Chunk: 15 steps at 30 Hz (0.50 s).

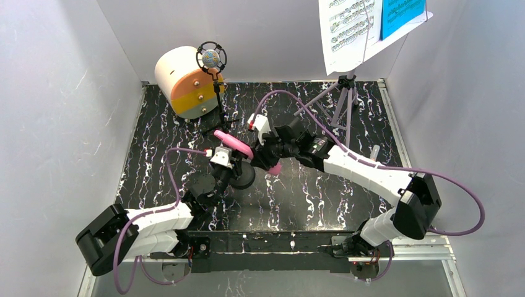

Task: Pack up the instrument practice props
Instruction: Remove the microphone from the microphone stand.

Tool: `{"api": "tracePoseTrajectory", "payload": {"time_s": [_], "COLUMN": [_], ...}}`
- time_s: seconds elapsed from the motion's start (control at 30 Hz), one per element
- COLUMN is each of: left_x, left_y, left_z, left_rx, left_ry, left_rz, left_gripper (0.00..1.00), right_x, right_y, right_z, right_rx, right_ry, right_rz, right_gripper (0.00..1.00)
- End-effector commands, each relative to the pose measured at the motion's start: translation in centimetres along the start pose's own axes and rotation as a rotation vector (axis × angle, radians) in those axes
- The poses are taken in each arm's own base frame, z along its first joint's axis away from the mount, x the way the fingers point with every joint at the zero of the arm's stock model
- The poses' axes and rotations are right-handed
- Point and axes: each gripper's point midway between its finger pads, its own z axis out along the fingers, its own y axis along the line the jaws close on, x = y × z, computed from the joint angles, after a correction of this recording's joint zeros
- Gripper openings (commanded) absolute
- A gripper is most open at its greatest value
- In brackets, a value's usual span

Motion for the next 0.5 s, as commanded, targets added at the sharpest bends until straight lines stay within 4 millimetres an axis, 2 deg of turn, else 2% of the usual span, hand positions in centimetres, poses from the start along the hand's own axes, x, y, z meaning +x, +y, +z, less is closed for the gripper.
{"api": "tracePoseTrajectory", "payload": {"time_s": [0.0,0.47], "left_x": [1.2,1.4], "left_y": [12.1,11.2], "left_z": [-3.3,-2.5], "left_rx": [-0.604,-0.538], "left_ry": [0.041,0.048], "left_rz": [0.062,0.066], "left_gripper": [0.00,0.00], "right_x": [9.6,11.4], "right_y": [1.9,2.5], "right_z": [-4.3,-5.8], "right_rx": [-0.037,-0.024], "right_ry": [0.342,0.349], "right_rz": [0.118,0.151], "right_gripper": [0.01,0.01]}}
